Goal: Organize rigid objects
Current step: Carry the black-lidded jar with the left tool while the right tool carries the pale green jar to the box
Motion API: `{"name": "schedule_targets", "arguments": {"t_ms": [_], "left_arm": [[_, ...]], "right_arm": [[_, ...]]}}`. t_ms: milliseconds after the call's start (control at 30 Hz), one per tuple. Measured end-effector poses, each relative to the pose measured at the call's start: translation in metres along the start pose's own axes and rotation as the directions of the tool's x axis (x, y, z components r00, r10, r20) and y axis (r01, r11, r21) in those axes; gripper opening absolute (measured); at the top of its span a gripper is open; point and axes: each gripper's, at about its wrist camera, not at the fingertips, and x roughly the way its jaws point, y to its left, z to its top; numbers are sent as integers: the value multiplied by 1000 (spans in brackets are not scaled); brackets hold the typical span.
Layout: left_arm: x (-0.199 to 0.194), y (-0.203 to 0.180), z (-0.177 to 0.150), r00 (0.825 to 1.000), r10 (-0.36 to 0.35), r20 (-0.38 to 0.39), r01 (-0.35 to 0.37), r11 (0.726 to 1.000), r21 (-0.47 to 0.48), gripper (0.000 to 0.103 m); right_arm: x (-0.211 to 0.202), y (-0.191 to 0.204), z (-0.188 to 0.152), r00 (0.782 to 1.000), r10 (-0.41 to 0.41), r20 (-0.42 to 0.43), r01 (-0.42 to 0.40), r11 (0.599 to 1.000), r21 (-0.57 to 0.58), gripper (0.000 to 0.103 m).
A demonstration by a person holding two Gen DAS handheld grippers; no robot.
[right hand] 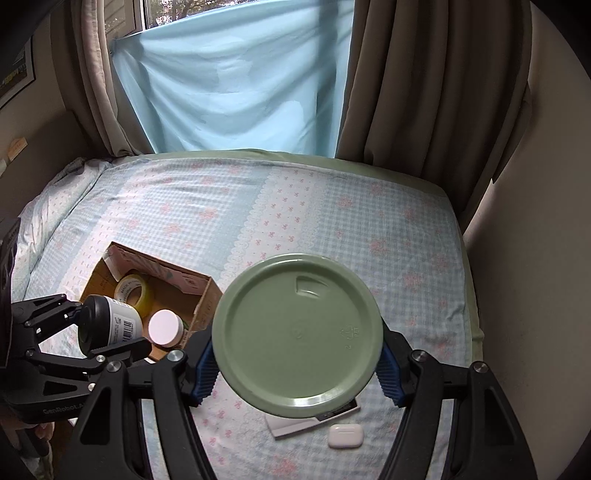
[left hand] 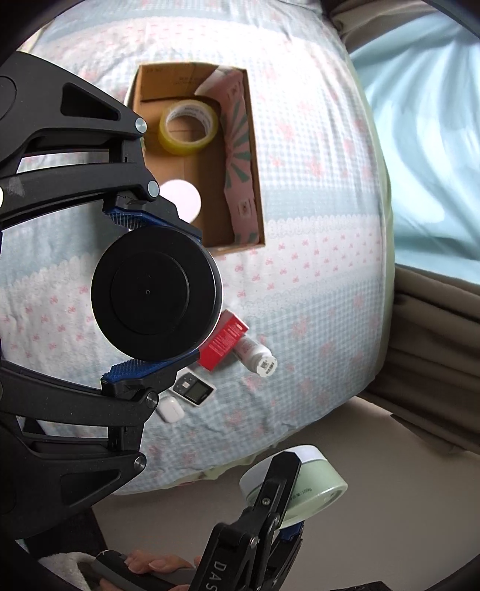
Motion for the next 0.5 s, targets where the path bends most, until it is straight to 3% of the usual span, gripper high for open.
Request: {"name": "schedule_targets", "arguments": {"t_ms": [233,500], "left_arm": [[-28,92,-9,999,-8,-31,9,999,47,53],[-36,178,0,999,-19,-46,24,994,107,53]], "right_arm": [[-19,84,-1,1000,-6,-3,7,996,88,66],[2,159,4,999,-11,-50,20,983,183,66]]}}
